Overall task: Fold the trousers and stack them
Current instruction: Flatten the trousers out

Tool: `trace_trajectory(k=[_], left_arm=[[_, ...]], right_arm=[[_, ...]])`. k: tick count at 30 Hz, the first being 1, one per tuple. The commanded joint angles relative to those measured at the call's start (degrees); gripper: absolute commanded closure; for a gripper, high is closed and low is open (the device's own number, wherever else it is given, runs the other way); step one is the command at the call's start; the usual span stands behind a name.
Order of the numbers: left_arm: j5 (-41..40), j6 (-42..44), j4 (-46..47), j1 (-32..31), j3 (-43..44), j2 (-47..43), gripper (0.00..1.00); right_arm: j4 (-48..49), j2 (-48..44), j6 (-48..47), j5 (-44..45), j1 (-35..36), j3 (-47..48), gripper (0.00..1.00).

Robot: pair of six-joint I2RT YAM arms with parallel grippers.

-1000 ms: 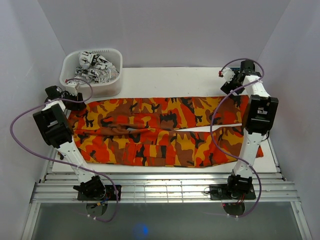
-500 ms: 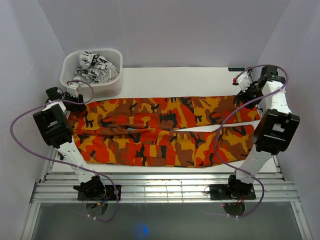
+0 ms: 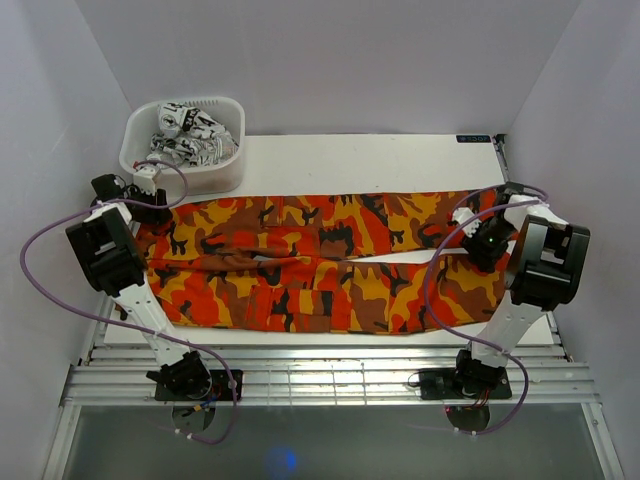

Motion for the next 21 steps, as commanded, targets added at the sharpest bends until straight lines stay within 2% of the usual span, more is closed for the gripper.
trace_trajectory(k=[1, 5, 8, 11, 12, 14, 19, 21], left_arm=[[-1.5, 0.7, -2.3, 0.6, -1.0, -3.3, 0.39], [-2.9, 1.8, -2.9, 0.6, -0.6, -2.6, 0.39], [-2.9, 3.2, -3.6, 0.9, 0.0, -2.5, 0.39], [-1.8, 5.4, -4.9, 0.9, 0.0, -2.5, 0.40], [-1.4, 5.8, -5.2, 0.8, -0.1, -2.5, 0.41], [-1.3, 6.2, -6.0, 0.8, -0.1, -2.3, 0.42], [-0.3, 7.6, -7.1, 0.8, -0.9, -2.6, 0.44], [0.0, 7.6, -7.1, 0.8, -1.4, -2.7, 0.45]], right_arm=[[6.6, -1.1, -1.8, 8.8, -2.4, -4.7, 0.59], [10.0, -0.5, -3.0, 14.3, -6.5, -4.8, 0.60], [7.7, -1.4, -3.1, 9.6, -7.0, 0.4, 0.53], [2.6, 1.3, 0.1, 1.8, -5.0, 13.4, 0.45], [2.0, 2.4, 1.5, 0.4, -3.7, 20.6, 0.43], [1.9, 6.5, 4.6, -3.5, -2.5, 27.0, 0.43], [6.3, 18.7, 9.1, -2.2, 2.9, 41.2, 0.44], [8.0, 21.7, 9.5, -1.1, 5.5, 43.0, 0.46]])
